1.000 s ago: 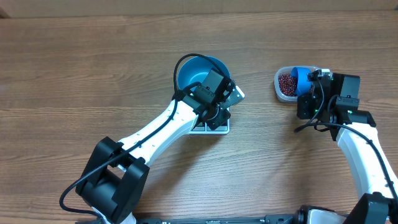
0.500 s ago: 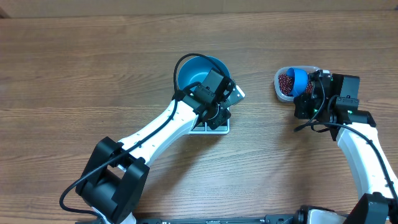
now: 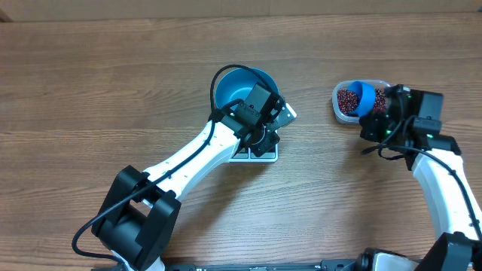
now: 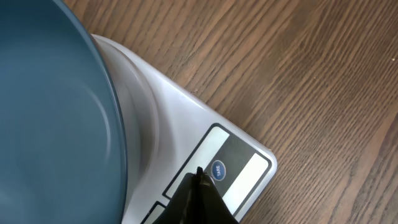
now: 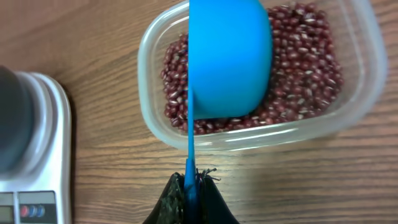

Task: Scoop item into bowl and weigh 150g on scale
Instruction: 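Drag the scoop through the beans with the right gripper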

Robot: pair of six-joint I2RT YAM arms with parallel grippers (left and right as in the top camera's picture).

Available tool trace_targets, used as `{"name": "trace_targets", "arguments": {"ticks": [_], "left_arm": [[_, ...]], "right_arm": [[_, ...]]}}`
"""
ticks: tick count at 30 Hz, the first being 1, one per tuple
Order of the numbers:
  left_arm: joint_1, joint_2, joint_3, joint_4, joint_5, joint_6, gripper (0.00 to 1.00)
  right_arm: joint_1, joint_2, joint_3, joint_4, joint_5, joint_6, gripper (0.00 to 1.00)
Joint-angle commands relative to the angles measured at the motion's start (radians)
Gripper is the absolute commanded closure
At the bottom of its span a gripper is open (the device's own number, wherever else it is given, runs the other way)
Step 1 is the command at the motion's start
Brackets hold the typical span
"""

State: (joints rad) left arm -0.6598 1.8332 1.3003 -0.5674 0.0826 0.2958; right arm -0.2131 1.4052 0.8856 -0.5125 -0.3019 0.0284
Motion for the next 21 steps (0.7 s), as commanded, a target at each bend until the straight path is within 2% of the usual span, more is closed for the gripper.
{"name": "trace_targets", "arguments": {"ticks": [1,6,17,21], "left_arm": [[-0.001,-0.003,-0.009,0.004,0.011,0.023,0.96],[-0.001,-0.003,-0.009,0.005,0.011,0.023,0.96],[-0.001,-0.002,-0.009,0.005,0.011,0.023,0.96],[-0.001,-0.002,-0.009,0.004,0.012,0.023,0.96]], "right_arm": [[-0.066,-0.023,0.027,0.004,-0.106,0.031,0.96],[-0.154,-0.023,0.026,-0.009,-0.228,0.032,0.96],[-0.159,-0.023,0.026,-0.043,-0.282,0.035,0.96],[-0.161,-0.023,0.026,-0.039,-0.280,0.077,0.96]]}}
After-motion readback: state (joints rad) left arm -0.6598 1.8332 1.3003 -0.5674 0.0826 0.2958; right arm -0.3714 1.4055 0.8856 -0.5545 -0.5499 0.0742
